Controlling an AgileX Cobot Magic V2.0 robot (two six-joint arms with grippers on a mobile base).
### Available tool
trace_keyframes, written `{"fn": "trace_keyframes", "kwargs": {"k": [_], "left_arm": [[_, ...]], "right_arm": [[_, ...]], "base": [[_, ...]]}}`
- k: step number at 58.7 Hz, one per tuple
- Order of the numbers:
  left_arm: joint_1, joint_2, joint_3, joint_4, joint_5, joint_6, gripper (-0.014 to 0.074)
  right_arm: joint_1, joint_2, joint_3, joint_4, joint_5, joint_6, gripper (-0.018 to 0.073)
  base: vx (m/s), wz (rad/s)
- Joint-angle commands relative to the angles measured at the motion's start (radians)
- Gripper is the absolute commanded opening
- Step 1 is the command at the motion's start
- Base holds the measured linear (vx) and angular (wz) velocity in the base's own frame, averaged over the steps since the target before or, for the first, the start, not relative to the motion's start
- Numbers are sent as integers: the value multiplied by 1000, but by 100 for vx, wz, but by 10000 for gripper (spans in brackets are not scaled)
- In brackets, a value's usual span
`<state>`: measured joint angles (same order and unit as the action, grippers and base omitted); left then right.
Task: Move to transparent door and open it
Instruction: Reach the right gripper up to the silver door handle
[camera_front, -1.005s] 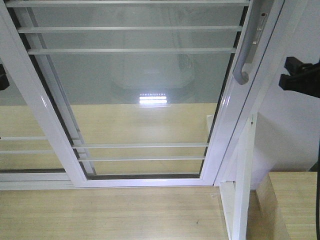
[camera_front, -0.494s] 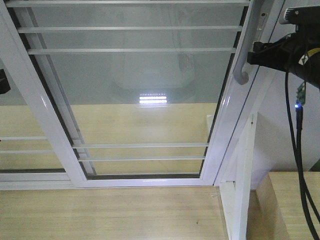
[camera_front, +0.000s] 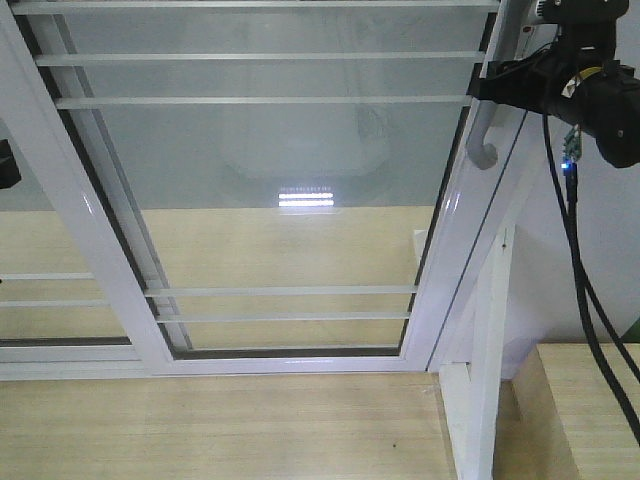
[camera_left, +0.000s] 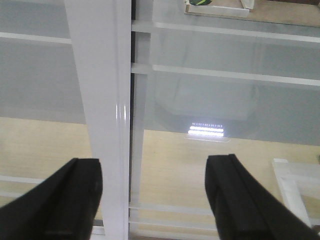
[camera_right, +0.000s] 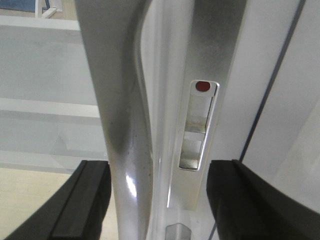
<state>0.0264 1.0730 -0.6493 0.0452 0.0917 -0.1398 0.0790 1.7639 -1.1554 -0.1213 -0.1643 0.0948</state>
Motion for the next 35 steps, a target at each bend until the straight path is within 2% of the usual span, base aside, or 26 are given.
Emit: {"fn": "trace_keyframes", "kwargs": {"k": [1,12,18,25,35], "left_arm": [[2,-14,-36,-8,-72,-8,559],[2,-14,-36,-8,-72,-8,559],[2,-14,-36,-10,-72,-8,559],[2,-14,-36,-10,-72,-8,559],[2,-14,-36,-10,-72,-8,559]], "right_arm": [[20,-26,-55,-8,-93,-3,495],[48,16,-90,-3,-105,0,486],[49,29,-92,-3,-106,-1,437],[49,29,-92,1,-103,-1,327],[49,29,-92,2,-108,0,123]], "base": [[0,0],[0,0],[0,0],[0,0],[0,0]]}}
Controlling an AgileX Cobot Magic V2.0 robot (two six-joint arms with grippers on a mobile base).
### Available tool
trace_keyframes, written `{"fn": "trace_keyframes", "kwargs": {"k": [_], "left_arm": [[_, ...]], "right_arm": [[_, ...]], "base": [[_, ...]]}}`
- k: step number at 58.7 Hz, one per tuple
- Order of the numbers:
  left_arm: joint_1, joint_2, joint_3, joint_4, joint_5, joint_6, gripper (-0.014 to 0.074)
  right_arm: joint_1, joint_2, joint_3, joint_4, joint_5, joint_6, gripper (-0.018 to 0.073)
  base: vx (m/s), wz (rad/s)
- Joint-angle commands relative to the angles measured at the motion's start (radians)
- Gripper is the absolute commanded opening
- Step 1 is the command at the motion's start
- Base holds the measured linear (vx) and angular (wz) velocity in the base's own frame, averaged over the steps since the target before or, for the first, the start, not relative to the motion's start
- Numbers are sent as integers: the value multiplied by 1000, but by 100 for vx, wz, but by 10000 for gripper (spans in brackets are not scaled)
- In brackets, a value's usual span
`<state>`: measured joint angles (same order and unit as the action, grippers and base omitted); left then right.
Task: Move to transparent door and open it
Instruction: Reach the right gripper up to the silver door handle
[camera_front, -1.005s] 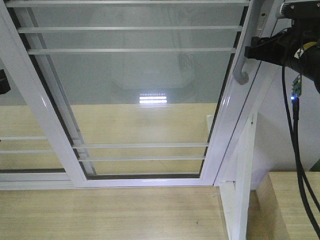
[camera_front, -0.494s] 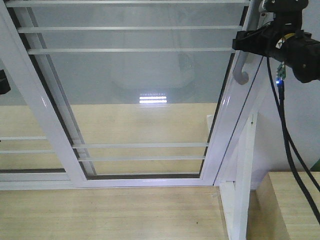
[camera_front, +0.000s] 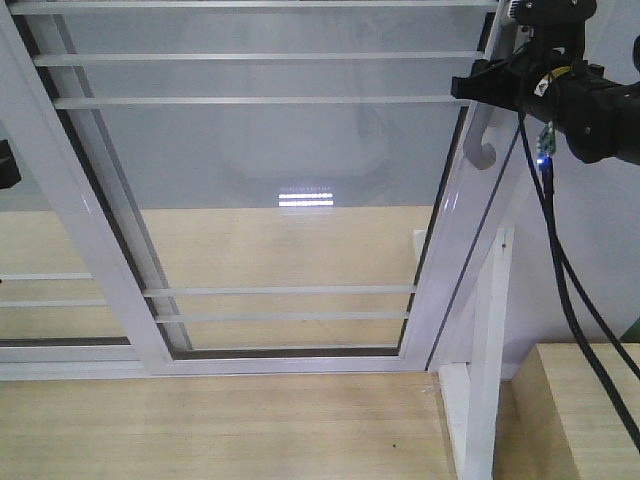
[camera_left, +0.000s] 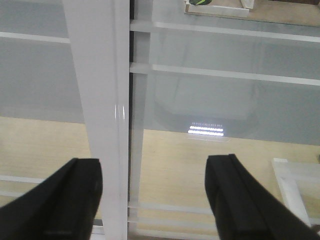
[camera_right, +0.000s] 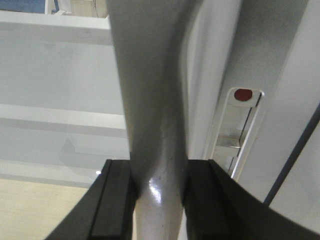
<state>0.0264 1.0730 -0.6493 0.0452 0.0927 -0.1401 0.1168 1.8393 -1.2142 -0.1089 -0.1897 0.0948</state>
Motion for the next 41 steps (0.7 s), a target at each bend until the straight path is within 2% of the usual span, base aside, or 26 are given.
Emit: {"fn": "trace_keyframes", "kwargs": {"k": [1,7,27,36,41], "left_arm": [[2,-14,-36,-10,-73,-8,559],[2,-14,-36,-10,-73,-8,559],[2,-14,-36,-10,-73,-8,559],[2,-14,-36,-10,-73,-8,559],[2,-14,-36,-10,-73,-8,559]], "right_arm": [[11,-46,-34,-10,-83,0,96],[11,-46,-34,-9,-96,4,-15],[14,-46,-34,-8,-156,15,-9],[16,-41,-34,-15,-160,89,-9],[28,-36,-34,-25,-160,96,-9]], "base": [[0,0],[0,0],[0,0],[0,0],[0,0]]}}
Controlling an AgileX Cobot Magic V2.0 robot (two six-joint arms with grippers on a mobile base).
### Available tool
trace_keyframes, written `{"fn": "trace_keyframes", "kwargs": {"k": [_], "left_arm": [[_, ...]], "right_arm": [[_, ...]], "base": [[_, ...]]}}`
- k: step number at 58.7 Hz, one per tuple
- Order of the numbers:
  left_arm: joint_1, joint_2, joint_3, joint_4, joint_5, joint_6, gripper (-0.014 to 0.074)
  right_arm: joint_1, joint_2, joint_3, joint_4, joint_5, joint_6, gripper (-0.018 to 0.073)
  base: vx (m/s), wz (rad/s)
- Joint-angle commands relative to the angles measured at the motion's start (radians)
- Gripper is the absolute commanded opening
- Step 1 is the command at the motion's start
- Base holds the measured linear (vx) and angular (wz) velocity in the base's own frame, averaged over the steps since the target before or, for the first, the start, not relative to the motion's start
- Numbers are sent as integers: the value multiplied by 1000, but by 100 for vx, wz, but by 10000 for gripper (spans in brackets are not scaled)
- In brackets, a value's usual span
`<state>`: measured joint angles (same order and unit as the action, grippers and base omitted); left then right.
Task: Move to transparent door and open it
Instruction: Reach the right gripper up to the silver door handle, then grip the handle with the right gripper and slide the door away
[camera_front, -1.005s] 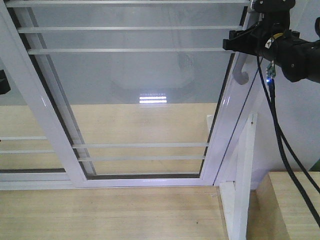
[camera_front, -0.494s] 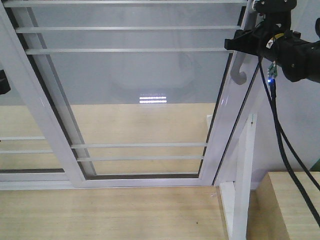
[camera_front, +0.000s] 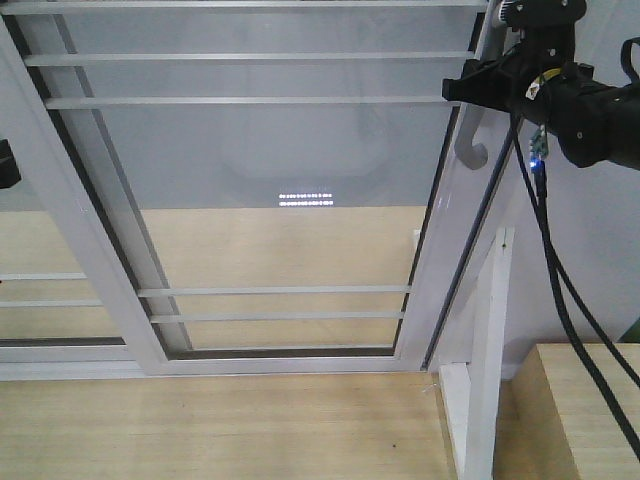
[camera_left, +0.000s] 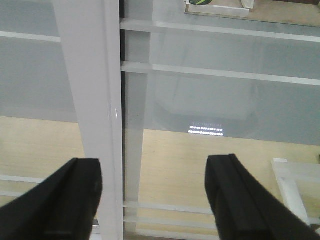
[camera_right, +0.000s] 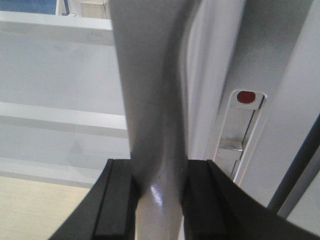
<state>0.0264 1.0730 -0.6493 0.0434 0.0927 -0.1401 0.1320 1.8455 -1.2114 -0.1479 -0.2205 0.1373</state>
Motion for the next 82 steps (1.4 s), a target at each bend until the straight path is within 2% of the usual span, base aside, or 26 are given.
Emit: {"fn": "trace_keyframes", "kwargs": {"k": [1,13,28,56,70,82], "left_arm": [[2,-14,-36,-8,-73,-8,559],[2,-14,-36,-8,-58,-8,559],[2,-14,-36,-8,25,-8,559],[2,-14,-36,-8,10,-8,559],[2,-14,-36,-8,10,-8,559],[2,-14,-36,-8,10,-8,559]], "right_arm": [[19,-40,-36,12,-130,53,-9],[71,-10,-39,0,-158,34,-9],[106,25,-39,1,-207,52,-9],[206,30,-42,1,-267,54,-9],[273,101,-151,3,-253,58,-9],[312,153,-259,13,-186,65,-9]], "base": [[0,0],[0,0],[0,-1],[0,0],[0,0],[0,0]]}}
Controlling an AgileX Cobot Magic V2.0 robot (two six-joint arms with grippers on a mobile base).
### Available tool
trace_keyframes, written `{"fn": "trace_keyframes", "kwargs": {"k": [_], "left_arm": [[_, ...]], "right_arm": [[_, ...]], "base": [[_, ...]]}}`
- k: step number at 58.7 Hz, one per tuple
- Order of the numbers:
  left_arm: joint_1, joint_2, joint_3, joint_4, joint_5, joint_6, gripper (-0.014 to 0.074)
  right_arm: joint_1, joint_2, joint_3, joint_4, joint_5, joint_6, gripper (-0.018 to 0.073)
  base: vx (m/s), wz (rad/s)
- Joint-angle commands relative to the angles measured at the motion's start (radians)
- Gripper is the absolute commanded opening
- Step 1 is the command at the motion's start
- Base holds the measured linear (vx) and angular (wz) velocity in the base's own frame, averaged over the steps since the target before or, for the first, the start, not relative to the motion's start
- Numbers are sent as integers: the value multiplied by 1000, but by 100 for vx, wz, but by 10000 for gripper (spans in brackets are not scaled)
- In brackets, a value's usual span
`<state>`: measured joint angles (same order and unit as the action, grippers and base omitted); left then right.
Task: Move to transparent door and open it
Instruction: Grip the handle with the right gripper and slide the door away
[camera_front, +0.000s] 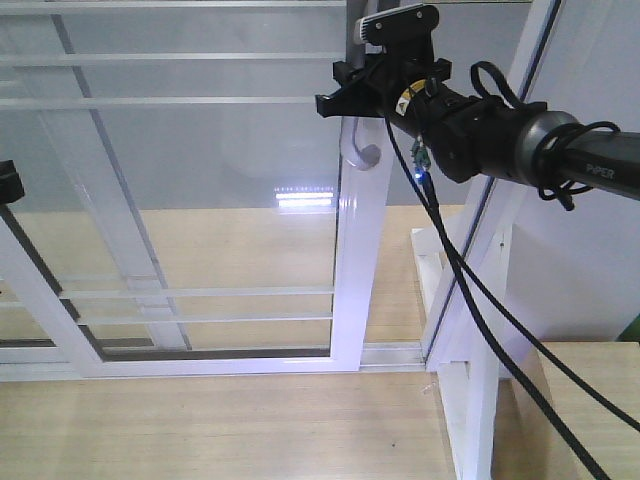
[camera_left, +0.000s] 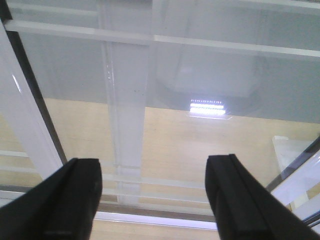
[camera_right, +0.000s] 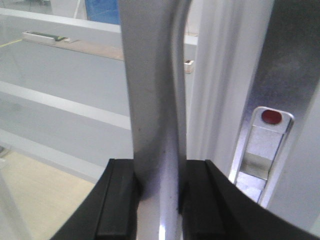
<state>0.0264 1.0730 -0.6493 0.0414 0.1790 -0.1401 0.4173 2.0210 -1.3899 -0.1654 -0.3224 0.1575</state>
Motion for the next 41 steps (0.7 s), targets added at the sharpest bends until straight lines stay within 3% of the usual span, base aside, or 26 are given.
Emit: {"fn": "trace_keyframes", "kwargs": {"k": [1,23,41], "left_arm": [[2,-14,-36,-6,-77,-8,559],[2,-14,-36,-6,-77,-8,559],[2,-14,-36,-6,-77,-8,559]], "right_arm": [[32,-19,-88,30,-78,45,-9],[104,7,-102,29,-79,44,-9],[112,7,-102,41,-72,45,21]], "base": [[0,0],[0,0],[0,1]]}}
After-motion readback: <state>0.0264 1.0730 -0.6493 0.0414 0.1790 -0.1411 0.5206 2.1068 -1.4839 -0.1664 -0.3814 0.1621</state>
